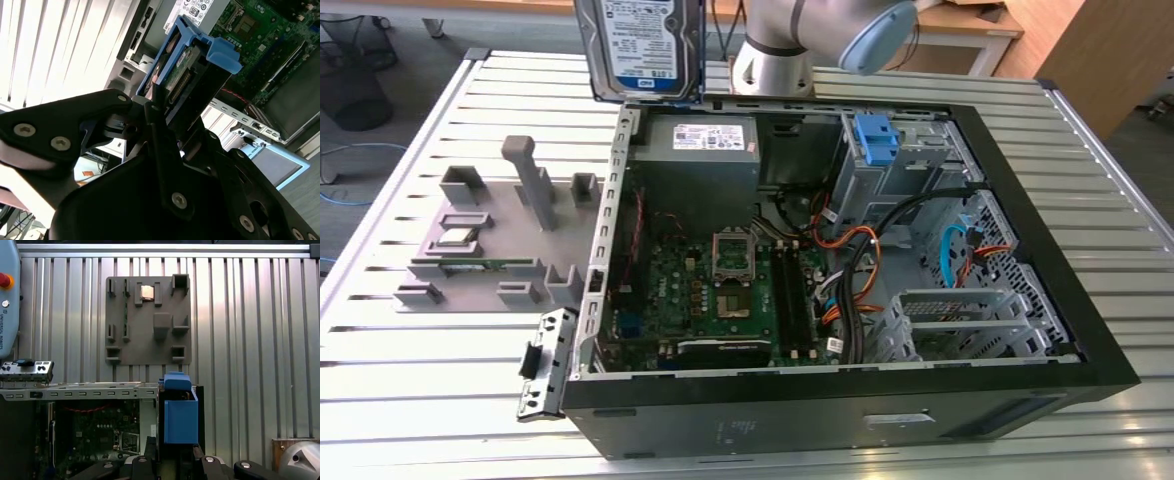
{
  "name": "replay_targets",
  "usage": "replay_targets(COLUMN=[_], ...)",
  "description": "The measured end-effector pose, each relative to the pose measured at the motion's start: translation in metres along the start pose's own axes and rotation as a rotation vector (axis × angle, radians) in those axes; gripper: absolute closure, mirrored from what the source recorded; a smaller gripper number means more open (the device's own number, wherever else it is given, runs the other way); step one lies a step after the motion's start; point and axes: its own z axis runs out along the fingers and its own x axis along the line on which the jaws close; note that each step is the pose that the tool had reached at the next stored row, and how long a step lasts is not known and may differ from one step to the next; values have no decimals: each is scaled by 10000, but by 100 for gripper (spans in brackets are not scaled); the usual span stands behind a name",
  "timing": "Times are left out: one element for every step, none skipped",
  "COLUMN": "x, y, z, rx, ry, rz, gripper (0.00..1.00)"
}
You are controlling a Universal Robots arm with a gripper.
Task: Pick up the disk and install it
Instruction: 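Pick up the disk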
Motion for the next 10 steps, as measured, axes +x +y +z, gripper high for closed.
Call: replay_targets(x=[-1,-1,-1,-1,-2,-2,-3,-3,-3,-3], y=[-14,-28,-43,-57,-70,-84,-97,-109,-121,-135], z=[-1,-1,-2,-3,-3,-4,-5,-5,-6,-6], rx=[0,1,0,0,0,0,-1,0,0,1], ry=[0,-1,0,0,0,0,0,0,0,-1], rz=[0,0,0,0,0,0,0,0,0,0], gripper=[65,65,65,65,65,65,65,65,65,65])
